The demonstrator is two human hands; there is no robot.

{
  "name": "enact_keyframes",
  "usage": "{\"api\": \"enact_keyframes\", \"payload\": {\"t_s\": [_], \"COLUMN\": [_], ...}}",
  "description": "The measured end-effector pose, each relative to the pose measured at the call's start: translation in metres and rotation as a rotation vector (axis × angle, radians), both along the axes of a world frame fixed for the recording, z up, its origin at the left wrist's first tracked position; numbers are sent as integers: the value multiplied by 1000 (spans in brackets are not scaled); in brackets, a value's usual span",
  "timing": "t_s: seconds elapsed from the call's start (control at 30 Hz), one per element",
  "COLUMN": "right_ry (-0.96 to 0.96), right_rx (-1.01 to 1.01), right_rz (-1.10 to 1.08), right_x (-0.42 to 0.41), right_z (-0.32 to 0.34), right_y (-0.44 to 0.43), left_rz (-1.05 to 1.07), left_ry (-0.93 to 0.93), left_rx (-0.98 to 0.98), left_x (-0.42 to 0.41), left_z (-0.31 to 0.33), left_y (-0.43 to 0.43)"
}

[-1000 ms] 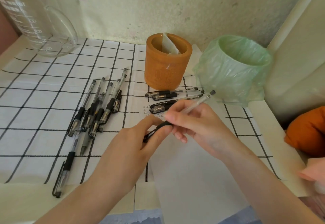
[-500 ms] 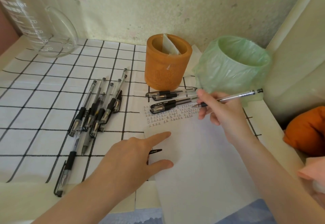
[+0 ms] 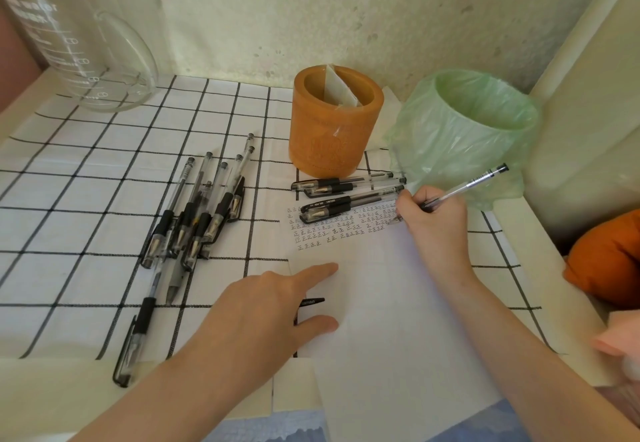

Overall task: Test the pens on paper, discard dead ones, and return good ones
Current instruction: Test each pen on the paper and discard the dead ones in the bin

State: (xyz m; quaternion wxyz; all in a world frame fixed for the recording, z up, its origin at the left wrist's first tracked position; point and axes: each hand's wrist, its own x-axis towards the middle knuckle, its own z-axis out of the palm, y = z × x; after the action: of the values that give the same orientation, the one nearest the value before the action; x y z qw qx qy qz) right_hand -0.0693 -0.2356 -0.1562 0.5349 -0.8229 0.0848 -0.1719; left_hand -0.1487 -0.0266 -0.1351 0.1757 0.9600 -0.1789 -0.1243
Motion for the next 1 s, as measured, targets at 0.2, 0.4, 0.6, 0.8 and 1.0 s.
{"api": "enact_keyframes", "payload": {"t_s": [0.2, 0.4, 0.6, 0.8, 1.0], "right_ry": [-16, -17, -32, -26, -16], "right_rx": [-18, -23, -30, -9, -29], "right_rz": [20, 44, 30, 35, 33], "right_x": [1, 1, 2, 1, 1], "right_z": [-2, -3, -4, -4, -3], "right_y": [0, 0, 0, -1, 1], "left_rz": [8, 2, -5, -7, -6], "left_ry": [-5, 0, 1, 7, -2], "left_rx": [-2, 1, 5, -1, -3], "left_x": [1, 1, 1, 1, 1], "left_z": [-1, -1, 0, -1, -2], "left_y": [-1, 0, 0, 0, 0]}}
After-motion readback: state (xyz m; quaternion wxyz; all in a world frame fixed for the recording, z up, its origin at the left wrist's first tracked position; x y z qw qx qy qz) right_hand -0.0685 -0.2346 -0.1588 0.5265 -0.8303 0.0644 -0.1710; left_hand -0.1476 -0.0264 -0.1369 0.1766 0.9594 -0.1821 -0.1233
